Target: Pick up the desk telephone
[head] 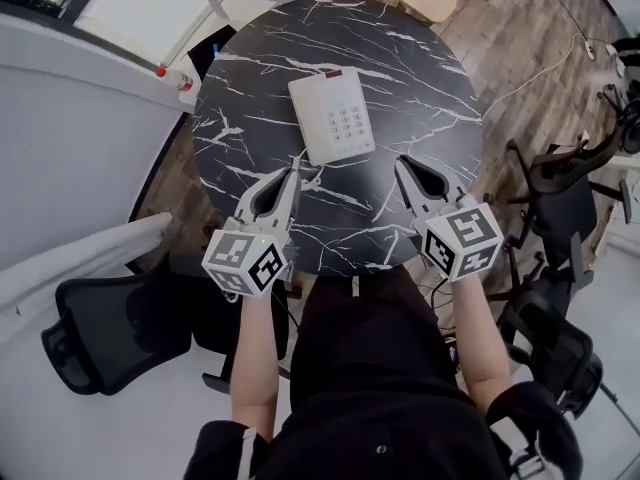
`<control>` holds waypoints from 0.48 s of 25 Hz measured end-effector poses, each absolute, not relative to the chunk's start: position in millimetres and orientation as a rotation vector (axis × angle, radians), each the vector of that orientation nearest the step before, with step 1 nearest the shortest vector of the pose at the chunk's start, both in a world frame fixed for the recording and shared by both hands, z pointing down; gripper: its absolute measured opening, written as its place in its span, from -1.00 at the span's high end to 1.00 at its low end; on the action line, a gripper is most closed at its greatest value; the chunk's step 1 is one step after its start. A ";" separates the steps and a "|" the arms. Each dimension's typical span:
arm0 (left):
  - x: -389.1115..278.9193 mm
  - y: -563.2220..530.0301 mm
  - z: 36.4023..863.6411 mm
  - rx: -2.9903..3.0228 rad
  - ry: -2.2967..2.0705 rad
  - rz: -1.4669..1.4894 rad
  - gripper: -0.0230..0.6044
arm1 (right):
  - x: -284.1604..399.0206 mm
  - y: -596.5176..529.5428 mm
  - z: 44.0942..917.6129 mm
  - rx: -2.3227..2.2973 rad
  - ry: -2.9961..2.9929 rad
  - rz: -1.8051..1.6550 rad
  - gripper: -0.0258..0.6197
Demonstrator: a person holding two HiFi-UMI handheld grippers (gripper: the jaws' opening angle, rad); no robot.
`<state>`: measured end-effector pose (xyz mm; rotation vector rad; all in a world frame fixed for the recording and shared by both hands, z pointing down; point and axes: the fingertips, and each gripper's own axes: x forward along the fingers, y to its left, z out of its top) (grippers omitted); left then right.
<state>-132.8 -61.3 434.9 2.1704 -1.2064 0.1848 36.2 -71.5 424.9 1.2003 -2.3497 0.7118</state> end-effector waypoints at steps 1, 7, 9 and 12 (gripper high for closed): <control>-132.3 -62.7 440.3 2.158 -1.203 0.190 0.87 | 35.8 -73.8 431.5 1.187 -2.341 0.722 0.82; -127.5 -71.5 473.2 2.082 -1.185 0.222 0.87 | 34.6 -89.9 465.7 1.139 -2.306 0.782 0.82; -126.1 -73.5 482.3 2.058 -1.182 0.225 0.87 | 35.0 -93.7 476.4 1.122 -2.289 0.798 0.82; -125.4 -79.3 495.4 2.030 -1.179 0.241 0.83 | 35.2 -102.7 490.8 1.099 -2.269 0.815 0.82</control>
